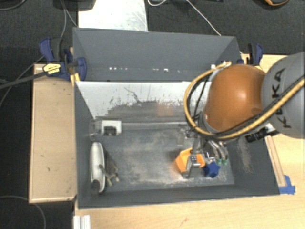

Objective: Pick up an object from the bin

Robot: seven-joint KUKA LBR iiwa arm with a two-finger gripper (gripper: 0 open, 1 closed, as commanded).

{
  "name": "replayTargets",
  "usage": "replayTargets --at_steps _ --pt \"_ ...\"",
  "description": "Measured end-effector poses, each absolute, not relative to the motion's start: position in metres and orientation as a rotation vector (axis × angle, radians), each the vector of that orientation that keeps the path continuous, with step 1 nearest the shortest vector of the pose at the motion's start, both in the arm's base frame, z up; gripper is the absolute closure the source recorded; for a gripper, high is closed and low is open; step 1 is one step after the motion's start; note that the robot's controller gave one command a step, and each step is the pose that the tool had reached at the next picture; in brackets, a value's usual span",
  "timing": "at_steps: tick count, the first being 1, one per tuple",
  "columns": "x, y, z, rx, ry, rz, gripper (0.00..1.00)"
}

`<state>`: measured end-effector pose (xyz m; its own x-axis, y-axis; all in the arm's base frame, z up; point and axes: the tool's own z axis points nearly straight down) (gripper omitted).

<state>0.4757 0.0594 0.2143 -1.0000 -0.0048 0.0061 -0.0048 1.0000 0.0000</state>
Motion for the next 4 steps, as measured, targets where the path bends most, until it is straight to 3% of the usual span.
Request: replayTargets --at_steps 1,2,3,4 --pt "0.477 0.059 0.218 0.002 -3.144 -0.001 0.00" --pt "0.481 0.015 0.165 -0.034 -3.132 0.003 0.00" --pt "0.481 0.021 0.137 0.199 -3.139 -0.001 0.00" --pt "0.488 0.033 0.089 0.399 -3.111 0.000 1.00"
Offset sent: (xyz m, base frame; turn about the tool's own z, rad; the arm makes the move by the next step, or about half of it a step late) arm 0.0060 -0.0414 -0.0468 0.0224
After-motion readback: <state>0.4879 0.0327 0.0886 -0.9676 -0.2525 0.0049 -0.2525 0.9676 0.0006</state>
